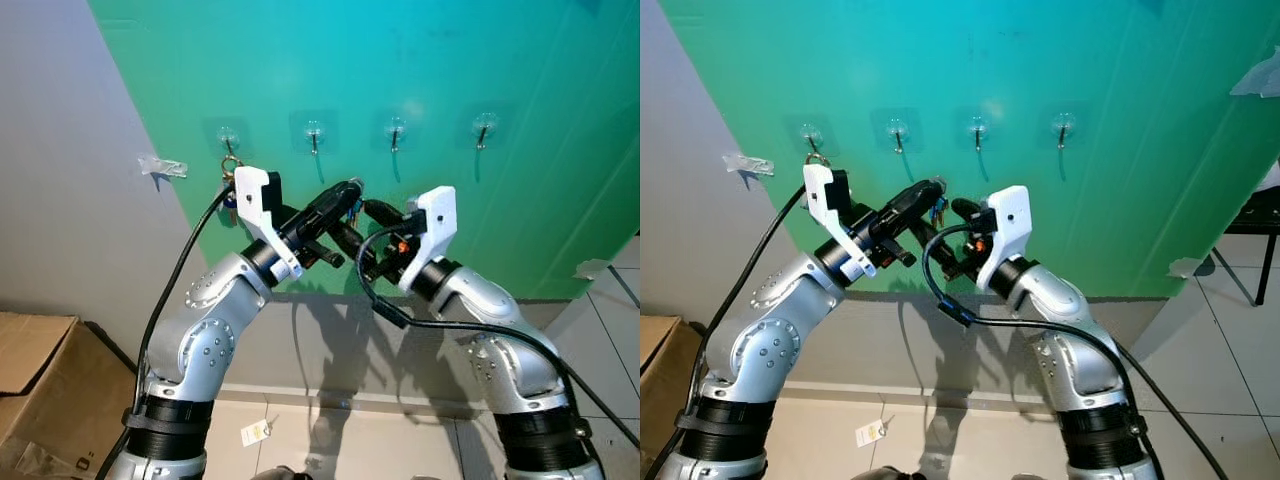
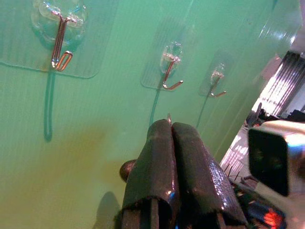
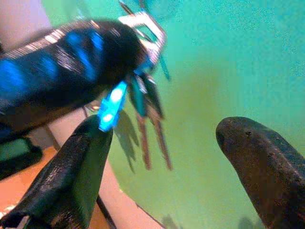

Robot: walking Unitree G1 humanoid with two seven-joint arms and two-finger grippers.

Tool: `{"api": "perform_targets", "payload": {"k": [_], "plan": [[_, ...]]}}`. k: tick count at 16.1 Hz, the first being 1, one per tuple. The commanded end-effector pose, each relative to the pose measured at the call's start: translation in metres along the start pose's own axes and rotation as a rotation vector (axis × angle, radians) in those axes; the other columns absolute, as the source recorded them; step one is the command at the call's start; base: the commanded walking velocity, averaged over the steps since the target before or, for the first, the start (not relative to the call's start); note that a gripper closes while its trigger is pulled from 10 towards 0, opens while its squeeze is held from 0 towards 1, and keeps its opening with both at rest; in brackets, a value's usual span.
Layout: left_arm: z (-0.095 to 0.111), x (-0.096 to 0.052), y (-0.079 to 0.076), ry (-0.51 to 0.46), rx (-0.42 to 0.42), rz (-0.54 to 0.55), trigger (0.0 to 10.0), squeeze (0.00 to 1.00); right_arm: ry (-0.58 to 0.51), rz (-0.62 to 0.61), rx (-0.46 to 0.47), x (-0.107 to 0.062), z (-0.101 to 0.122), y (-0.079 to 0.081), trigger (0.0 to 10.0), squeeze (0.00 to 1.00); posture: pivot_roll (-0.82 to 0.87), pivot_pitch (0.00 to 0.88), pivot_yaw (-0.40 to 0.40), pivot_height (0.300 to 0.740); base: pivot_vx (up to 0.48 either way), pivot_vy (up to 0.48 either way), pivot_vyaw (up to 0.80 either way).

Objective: Hang keys on a hook

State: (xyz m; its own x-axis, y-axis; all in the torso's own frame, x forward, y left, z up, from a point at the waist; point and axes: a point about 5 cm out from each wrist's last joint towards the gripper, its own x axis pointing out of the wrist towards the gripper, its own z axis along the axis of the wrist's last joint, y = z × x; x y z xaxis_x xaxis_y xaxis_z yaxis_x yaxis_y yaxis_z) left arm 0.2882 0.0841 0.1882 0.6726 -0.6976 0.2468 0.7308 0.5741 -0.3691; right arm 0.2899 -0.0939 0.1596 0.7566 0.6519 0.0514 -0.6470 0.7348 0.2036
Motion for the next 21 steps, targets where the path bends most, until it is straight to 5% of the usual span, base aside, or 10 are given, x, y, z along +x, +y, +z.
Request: {"api": "perform_targets", "payload": {"k": [1, 21], "plan": [[0.006, -0.001, -0.001, -0.017, 0.012, 0.003, 0.0, 1.0, -0.03, -0.027, -0.009, 0.002, 0.007, -0.004, 0.0, 0.0, -0.15, 0.008, 0.108, 0.74, 0.0, 0.0, 0.0], [0.007, -0.005, 0.001, -0.003, 0.025, 0.012, 0.0, 1.0, -0.055, -0.112, -0.035, 0.001, 0.009, -0.016, 0.0, 0.0, -0.15, 0.0, 0.102, 0.74, 0.0, 0.0, 0.0]]}}
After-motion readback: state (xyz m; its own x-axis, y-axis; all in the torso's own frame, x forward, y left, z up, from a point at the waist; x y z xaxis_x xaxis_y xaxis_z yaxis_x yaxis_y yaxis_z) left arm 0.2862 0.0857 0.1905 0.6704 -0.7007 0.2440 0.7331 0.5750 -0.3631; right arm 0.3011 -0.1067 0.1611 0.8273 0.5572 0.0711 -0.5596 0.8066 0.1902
